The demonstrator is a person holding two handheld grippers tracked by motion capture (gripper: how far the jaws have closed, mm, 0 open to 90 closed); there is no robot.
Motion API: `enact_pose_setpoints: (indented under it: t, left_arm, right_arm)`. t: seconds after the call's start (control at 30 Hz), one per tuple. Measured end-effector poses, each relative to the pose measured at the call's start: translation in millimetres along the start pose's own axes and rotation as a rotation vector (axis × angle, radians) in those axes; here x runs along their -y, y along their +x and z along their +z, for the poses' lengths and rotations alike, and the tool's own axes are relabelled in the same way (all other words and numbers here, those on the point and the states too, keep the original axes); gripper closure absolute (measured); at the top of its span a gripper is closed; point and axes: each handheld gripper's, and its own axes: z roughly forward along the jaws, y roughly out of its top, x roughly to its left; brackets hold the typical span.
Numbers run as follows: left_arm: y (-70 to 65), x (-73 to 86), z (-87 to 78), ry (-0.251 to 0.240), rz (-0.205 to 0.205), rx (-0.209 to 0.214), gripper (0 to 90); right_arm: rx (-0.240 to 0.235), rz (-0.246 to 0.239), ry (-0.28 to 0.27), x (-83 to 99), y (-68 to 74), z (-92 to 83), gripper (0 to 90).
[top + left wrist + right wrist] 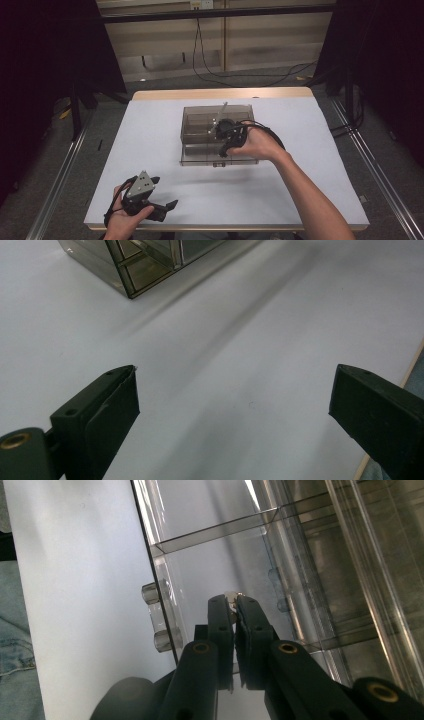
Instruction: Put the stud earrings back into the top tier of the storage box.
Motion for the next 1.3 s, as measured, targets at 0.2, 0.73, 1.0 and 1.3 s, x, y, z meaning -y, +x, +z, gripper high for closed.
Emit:
enact_pose_setpoints:
  t: [0.2, 0.73, 1.0, 1.3]
  left_arm:
    - [-0.1, 0.1, 0.5, 0.006, -0.004, 0.002, 5.7]
    - [-0.3, 0.5, 0.2, 0.002, -0.009, 0.002, 5.7]
    - [0.0, 1.1, 1.0, 0.003, -0.002, 0.006, 5.8]
    - [2.3, 1.5, 0.6, 0.002, -0.017, 0.003, 5.7]
  right_arm:
    - [0.016, 0.013, 0.014, -1.2, -0.6, -0.2, 86.3]
    - [0.024, 0.015, 0.018, -1.5, -1.4, 0.5, 82.8]
    - [0.031, 0.04, -0.052, 1.4, -0.4, -9.2, 81.7]
    - [0.03, 0.089, -0.199, 18.8, -3.3, -17.0, 78.2]
